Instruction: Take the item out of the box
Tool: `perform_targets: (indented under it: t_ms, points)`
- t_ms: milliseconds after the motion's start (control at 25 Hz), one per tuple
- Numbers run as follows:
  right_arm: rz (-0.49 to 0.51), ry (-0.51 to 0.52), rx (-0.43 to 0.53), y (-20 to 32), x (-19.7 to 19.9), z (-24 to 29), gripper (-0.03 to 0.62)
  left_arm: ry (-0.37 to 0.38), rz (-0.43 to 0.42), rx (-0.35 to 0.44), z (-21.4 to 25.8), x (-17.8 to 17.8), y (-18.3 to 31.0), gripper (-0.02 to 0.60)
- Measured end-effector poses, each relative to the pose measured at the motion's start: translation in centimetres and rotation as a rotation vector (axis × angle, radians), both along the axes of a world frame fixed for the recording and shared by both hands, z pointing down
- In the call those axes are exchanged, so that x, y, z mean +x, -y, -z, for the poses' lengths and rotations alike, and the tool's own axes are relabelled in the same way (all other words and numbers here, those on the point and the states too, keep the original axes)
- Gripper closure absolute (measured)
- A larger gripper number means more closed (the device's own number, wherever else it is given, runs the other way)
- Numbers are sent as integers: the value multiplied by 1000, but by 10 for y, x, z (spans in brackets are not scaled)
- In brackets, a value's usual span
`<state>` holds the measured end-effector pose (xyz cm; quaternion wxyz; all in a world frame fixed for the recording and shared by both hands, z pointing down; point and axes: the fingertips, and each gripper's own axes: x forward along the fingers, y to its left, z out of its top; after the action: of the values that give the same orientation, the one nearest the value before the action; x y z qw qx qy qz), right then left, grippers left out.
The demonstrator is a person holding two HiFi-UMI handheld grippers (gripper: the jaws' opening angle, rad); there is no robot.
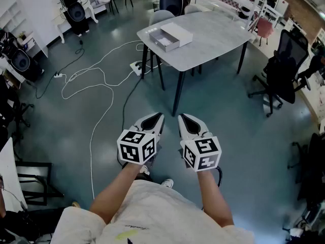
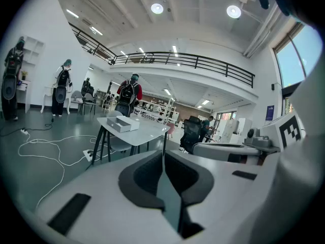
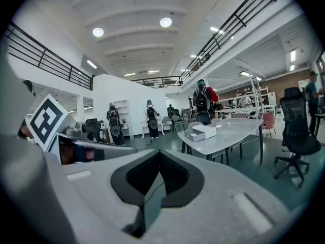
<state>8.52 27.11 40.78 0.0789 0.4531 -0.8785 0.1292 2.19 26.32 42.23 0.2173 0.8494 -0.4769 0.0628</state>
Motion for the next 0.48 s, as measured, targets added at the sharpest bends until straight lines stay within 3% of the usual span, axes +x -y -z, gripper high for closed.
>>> perform_targets:
  t_ms: [480]
  points:
    - [-17, -4, -29, 30, -24, -12, 589, 63, -9, 19, -8, -28, 35, 560]
